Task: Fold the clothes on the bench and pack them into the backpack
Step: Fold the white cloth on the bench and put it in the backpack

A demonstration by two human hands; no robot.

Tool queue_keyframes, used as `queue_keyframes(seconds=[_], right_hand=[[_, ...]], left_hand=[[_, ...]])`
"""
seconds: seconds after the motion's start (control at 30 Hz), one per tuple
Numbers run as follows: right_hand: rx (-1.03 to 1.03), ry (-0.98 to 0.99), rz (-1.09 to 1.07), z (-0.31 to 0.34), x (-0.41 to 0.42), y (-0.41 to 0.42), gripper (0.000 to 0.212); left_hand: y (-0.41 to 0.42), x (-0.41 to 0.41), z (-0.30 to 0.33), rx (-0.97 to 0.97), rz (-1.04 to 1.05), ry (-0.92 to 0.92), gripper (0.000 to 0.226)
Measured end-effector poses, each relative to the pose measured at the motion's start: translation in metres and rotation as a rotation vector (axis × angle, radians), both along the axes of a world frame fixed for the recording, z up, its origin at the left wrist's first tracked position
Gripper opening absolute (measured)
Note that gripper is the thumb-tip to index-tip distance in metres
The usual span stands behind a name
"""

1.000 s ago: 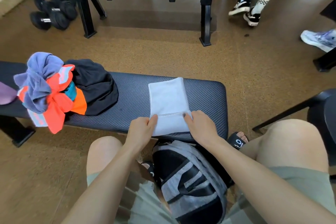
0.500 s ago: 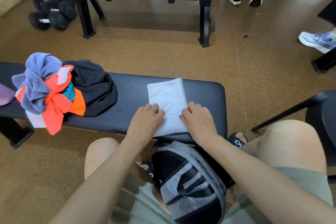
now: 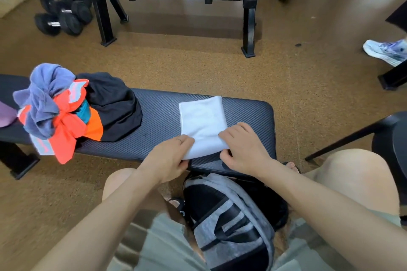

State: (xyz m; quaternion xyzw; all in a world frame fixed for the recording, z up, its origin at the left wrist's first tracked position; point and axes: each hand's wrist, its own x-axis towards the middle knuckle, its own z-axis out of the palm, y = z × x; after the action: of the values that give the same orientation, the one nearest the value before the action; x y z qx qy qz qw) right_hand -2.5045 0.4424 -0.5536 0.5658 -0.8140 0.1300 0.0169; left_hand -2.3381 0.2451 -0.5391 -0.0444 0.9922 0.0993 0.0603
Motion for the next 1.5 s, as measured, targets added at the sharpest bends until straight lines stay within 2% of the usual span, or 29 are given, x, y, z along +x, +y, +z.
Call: queue_keyframes(seconds=[0.13, 0.27, 0.43, 0.57, 0.67, 0.83, 0.87, 0.93, 1.0, 1.07, 1.13, 1.17, 1.23, 1.33, 1.37, 1.5], right_hand=[[-0.126, -0.344, -0.170, 0.014, -0.007, -0.002, 0.017], [-0.085, -0.638, -0.313, 0.018, -0.015, -0.006, 0.023], [-0.053, -0.748, -0.401, 0.005, -0.021, -0.010, 0.019], [-0.059, -0.784, -0.457, -0.001, -0.023, -0.011, 0.020], [-0.033, -0.750, -0.462, -0.002, -0.024, -0.014, 0.021], [-0.021, -0.619, -0.417, -0.009, -0.020, -0.016, 0.021], [-0.046, -0.609, -0.416, -0.009, -0.019, -0.016, 0.024], [-0.076, -0.524, -0.377, -0.009, -0.019, -0.016, 0.028], [-0.085, -0.272, -0.260, -0.007, -0.020, -0.018, 0.027], [-0.056, 0.028, -0.104, -0.005, -0.021, -0.023, 0.026], [0.008, 0.187, 0.067, -0.001, -0.020, -0.025, 0.020], [0.041, 0.199, 0.126, 0.001, -0.020, -0.024, 0.019], [0.112, 0.164, 0.183, 0.005, -0.022, -0.019, 0.030], [0.238, 0.191, 0.210, 0.007, -0.028, -0.018, 0.045], [0.249, 0.194, 0.207, 0.006, -0.029, -0.020, 0.042], [0.185, 0.127, 0.183, 0.007, -0.031, -0.028, 0.022]], left_hand=[[0.000, 0.001, 0.003, 0.378, 0.229, 0.141, 0.020], [0.002, -0.003, 0.000, 0.717, 0.482, 0.149, 0.013], [0.010, -0.008, -0.015, 0.780, 0.660, 0.226, 0.023], [0.017, -0.012, -0.025, 0.827, 0.784, 0.234, 0.022], [0.017, -0.019, -0.025, 0.780, 0.805, 0.205, 0.025], [0.016, -0.025, -0.023, 0.662, 0.789, 0.217, 0.044], [0.018, -0.025, -0.023, 0.546, 0.754, 0.217, 0.044], [0.022, -0.026, -0.021, 0.172, 0.617, 0.239, 0.045], [0.022, -0.030, -0.016, -0.108, 0.451, 0.329, 0.047], [0.021, -0.035, -0.012, -0.218, 0.223, 0.360, 0.049], [0.021, -0.039, -0.009, -0.249, 0.040, 0.320, 0.045], [0.022, -0.039, -0.008, -0.239, 0.006, 0.303, 0.040], [0.023, -0.034, -0.007, -0.186, 0.025, 0.247, 0.030], [0.025, -0.030, -0.005, -0.197, 0.058, 0.109, 0.054], [0.025, -0.033, -0.006, -0.216, 0.063, 0.091, 0.056], [0.028, -0.043, -0.003, -0.227, 0.115, 0.085, 0.037]])
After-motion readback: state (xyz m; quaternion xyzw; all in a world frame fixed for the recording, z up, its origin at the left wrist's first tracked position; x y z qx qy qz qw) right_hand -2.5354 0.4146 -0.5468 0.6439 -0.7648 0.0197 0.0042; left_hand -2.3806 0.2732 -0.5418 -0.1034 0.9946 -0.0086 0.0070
